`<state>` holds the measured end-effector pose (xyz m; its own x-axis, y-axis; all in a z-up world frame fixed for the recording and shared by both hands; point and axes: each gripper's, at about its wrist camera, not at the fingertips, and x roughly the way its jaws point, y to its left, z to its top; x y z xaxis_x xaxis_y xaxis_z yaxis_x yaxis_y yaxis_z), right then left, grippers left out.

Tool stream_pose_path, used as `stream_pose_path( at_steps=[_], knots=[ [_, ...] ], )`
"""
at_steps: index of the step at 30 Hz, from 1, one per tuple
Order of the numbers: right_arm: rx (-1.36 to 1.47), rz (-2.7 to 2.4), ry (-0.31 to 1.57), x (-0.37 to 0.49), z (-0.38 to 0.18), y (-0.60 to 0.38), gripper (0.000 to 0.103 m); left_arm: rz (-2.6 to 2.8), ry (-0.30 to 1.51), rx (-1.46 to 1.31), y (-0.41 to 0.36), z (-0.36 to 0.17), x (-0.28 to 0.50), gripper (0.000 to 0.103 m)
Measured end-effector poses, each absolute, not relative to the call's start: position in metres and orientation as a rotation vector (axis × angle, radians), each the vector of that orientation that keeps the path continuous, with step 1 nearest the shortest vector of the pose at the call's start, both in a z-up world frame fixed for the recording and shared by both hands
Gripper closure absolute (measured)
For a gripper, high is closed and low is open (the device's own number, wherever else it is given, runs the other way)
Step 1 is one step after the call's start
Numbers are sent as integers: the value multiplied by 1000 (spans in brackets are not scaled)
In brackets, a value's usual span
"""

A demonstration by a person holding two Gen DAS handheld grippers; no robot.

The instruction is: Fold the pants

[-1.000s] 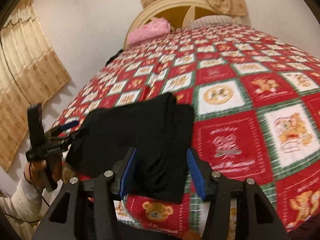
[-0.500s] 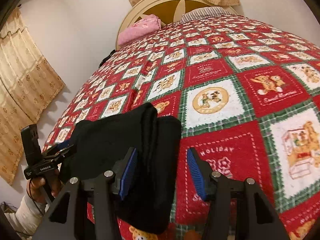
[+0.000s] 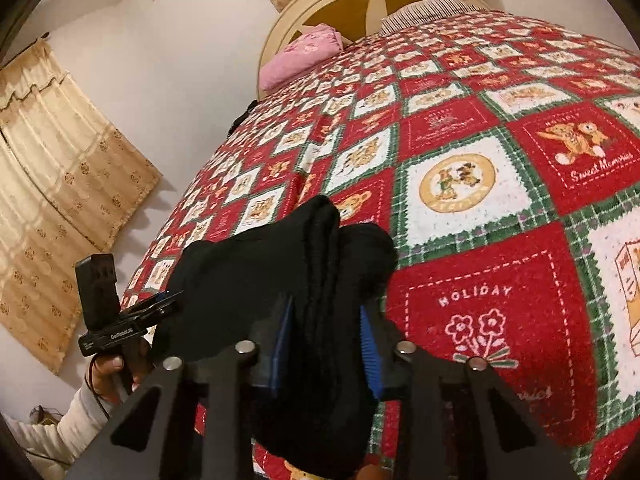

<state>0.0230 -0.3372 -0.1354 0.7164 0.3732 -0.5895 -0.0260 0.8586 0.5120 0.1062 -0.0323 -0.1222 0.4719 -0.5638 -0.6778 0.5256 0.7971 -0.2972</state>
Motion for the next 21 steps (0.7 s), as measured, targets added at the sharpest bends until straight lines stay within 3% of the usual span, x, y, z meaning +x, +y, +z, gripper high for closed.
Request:
stream_pose_path(
  at_steps=[3, 12, 21],
  knots=[
    [481, 250, 715, 18, -124, -330, 76, -667, 816, -25, -31, -118, 102, 84],
    [363, 350, 670, 51, -72, -297, 77, -610, 718, -84, 15, -86, 97, 89],
    [338, 565, 703, 173, -73, -215, 77, -349, 656, -111, 115, -70, 125, 89]
  ],
)
